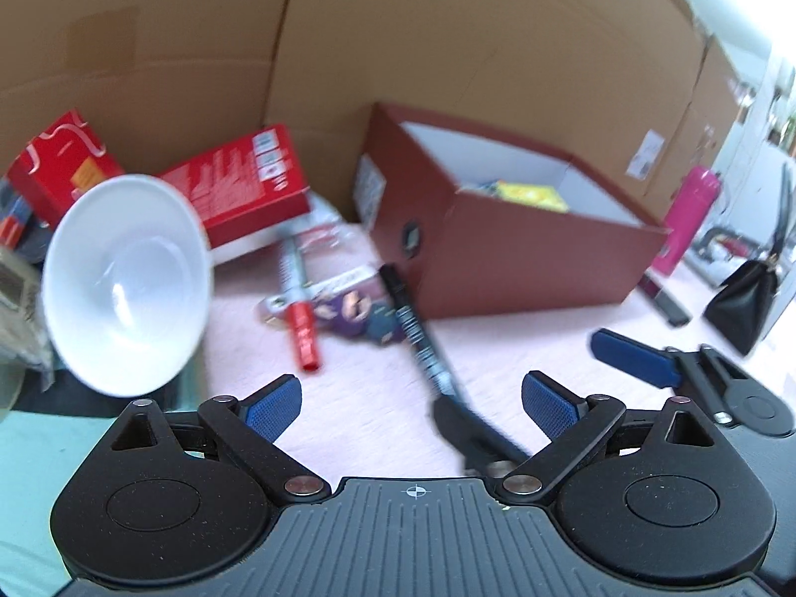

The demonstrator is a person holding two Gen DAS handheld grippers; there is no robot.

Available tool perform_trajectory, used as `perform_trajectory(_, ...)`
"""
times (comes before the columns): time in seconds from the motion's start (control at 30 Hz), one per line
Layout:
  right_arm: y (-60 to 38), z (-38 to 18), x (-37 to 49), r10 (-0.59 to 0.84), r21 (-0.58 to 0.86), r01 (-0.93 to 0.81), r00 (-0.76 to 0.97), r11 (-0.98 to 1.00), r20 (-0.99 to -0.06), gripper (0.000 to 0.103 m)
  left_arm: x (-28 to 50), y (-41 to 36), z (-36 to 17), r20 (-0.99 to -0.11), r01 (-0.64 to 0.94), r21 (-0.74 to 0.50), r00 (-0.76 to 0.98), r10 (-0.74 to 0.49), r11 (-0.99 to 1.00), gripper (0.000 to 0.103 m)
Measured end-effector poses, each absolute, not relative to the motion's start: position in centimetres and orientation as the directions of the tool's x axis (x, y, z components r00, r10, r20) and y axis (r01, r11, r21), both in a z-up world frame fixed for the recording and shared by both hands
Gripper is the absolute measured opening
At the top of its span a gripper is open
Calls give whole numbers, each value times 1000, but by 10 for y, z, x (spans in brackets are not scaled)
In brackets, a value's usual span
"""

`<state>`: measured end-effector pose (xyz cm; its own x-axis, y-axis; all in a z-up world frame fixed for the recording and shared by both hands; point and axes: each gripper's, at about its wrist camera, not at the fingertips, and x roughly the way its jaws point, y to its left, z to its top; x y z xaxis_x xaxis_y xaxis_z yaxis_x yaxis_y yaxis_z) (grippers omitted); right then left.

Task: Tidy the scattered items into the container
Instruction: 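Move the left tool to the whiteboard marker while the right tool approaches the black marker, then close the left tool on the red-capped marker while the right tool closes on the black marker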

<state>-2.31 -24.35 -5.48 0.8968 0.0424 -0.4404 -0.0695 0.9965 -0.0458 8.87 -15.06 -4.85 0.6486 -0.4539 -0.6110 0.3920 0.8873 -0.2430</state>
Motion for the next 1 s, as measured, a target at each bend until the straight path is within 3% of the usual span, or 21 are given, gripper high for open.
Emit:
perform_trajectory(0.2,-258,-53,-9,37,-17,-54,854,998,-519,102,104,-143,-54,-612,372,-249,655,-443,894,100)
perform_trajectory(0.4,-271,-55,13,26,23,-16,829,1000,-559,96,134,-148,-61,-636,339,-281,635,-438,898,86)
perform_trajectory(0.6,-272,-63,28,61,38,-48,801,998,-595,73,150,-152,-70,-656,304,-264,639,-402,915,72)
perform_trajectory(0.77,-271,-62,29,69,32,-62,799,998,-597,61,161,-155,-70,-663,284,-258,643,-383,924,65)
perform_trajectory(0.87,-268,-62,28,69,27,-66,799,997,-597,60,162,-159,-71,-667,284,-220,654,-356,933,60)
perform_trajectory(0.9,-268,-62,28,71,27,-68,799,997,-598,58,161,-160,-71,-668,280,-202,661,-341,938,44)
perform_trajectory(0.97,-268,-62,27,77,30,-74,799,997,-597,50,159,-159,-72,-672,273,-179,668,-320,945,30)
perform_trajectory(1.0,-268,-61,26,78,28,-76,799,997,-596,45,157,-159,-72,-677,264,-164,671,-303,951,15)
